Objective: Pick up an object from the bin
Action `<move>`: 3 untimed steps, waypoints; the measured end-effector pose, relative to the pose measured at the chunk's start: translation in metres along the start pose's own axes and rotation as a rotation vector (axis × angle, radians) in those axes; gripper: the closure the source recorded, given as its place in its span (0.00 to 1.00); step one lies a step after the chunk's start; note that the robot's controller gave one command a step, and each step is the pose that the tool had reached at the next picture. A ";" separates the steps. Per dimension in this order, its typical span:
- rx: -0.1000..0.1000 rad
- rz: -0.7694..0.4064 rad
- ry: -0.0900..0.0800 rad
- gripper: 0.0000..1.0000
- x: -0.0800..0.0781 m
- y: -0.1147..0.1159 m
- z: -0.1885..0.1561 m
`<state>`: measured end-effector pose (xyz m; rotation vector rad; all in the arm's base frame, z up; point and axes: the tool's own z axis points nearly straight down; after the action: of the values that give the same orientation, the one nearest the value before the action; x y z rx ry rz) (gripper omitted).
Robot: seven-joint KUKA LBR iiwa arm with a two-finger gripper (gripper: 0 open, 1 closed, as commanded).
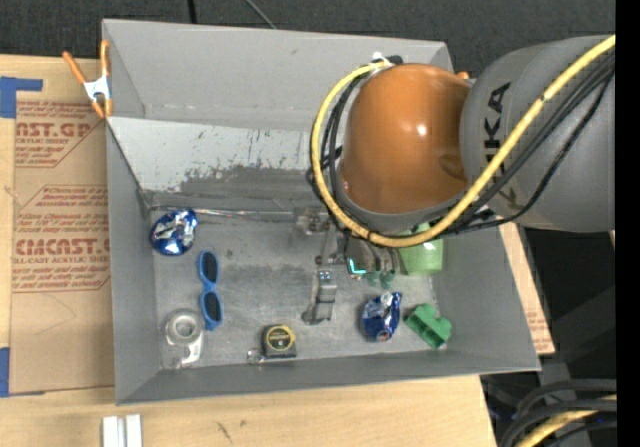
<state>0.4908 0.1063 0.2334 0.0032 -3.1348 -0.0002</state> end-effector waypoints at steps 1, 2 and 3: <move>0.001 -0.412 -0.003 0.00 0.009 -0.009 0.110; 0.003 -0.613 -0.022 0.00 0.006 -0.013 0.162; 0.002 -0.653 -0.014 0.00 0.003 0.030 0.160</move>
Offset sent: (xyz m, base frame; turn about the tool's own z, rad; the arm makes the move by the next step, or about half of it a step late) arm -0.0093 -0.0099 -0.1078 -0.4117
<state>0.4866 0.1360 0.0730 1.0136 -2.9818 -0.0008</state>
